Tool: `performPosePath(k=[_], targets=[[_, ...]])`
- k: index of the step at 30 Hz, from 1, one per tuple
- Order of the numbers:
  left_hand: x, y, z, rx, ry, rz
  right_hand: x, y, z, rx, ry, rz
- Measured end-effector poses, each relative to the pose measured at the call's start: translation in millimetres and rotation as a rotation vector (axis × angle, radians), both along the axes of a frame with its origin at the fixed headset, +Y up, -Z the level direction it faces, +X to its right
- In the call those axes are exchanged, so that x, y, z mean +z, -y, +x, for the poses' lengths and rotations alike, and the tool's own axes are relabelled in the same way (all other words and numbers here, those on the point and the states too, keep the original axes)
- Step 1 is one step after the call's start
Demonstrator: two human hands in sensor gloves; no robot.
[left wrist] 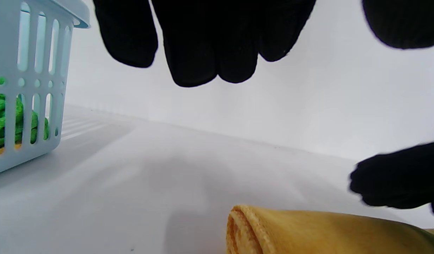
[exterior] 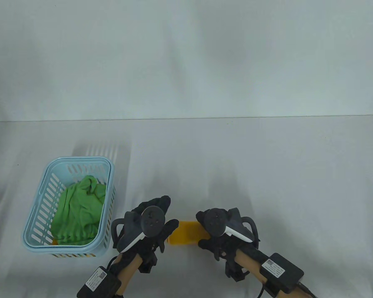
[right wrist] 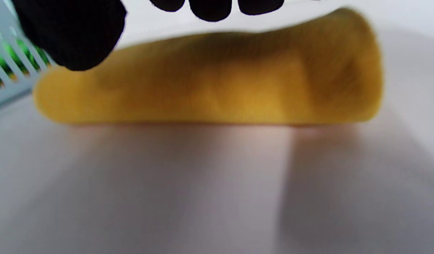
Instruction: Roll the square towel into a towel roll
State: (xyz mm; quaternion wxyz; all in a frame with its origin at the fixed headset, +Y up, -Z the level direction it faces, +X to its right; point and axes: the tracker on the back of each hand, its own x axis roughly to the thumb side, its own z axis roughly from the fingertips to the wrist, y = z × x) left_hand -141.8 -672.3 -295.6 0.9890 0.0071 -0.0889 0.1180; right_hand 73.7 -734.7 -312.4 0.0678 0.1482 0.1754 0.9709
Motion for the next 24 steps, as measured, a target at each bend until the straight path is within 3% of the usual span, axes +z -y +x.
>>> performPosePath(k=[11, 24], targets=[[-1, 0, -1, 0.008, 0.003, -0.005, -14, 21, -25, 0.192, -0.008, 0.002], [-2, -1, -2, 0.009, 0.003, -0.012, -40, 21, -31, 0.119, 0.044, -0.085]])
